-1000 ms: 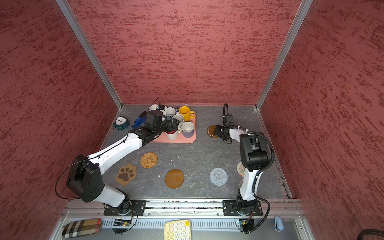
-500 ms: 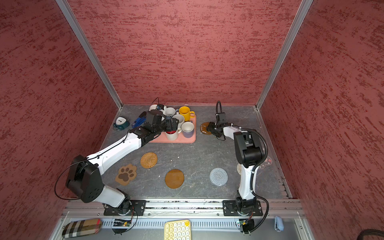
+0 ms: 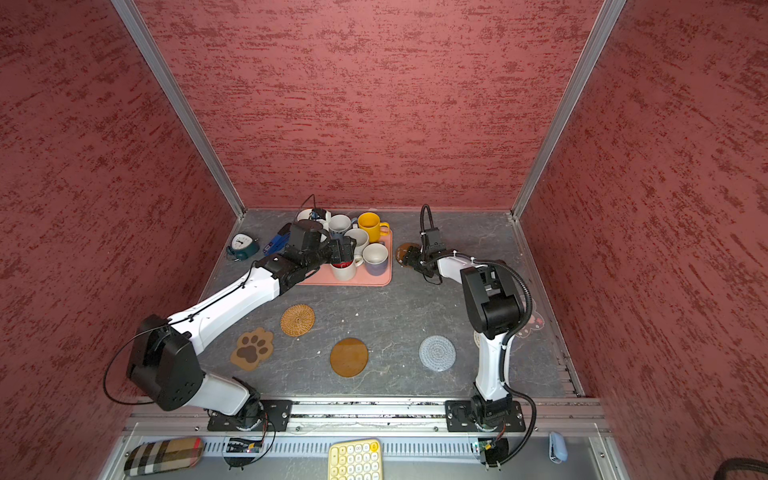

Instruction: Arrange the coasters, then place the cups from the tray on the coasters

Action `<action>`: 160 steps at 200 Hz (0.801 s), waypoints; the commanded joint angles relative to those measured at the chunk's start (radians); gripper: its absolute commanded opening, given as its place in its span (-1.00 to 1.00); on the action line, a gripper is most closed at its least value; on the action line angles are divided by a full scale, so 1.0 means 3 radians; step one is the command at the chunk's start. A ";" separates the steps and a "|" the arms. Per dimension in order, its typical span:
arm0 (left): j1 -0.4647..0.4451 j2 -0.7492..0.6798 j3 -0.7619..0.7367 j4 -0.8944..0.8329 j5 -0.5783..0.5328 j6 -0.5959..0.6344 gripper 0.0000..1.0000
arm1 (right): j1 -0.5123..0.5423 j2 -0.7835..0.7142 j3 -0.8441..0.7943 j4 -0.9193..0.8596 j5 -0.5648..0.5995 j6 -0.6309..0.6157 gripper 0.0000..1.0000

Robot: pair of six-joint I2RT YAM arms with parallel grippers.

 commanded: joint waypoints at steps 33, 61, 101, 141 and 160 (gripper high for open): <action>0.0005 -0.0226 -0.0145 -0.0011 -0.0062 -0.0055 0.99 | 0.0194 0.0001 -0.0082 -0.0104 0.0080 0.0213 0.49; 0.0013 -0.0263 -0.0171 -0.0015 -0.0081 -0.0050 0.99 | 0.0220 0.0046 -0.0041 -0.0060 0.0125 0.0290 0.50; 0.0026 -0.0270 -0.0200 -0.0016 -0.0117 -0.0040 0.99 | 0.0218 0.0175 0.0035 0.0019 0.0142 0.0379 0.50; 0.0026 -0.0205 -0.0168 0.0008 -0.0184 -0.0030 0.99 | 0.0215 0.0347 0.0290 -0.0076 0.0244 0.0336 0.50; 0.0029 -0.0152 -0.0134 0.0011 -0.0215 -0.0015 0.99 | 0.0199 0.0443 0.0423 -0.0117 0.0272 0.0324 0.51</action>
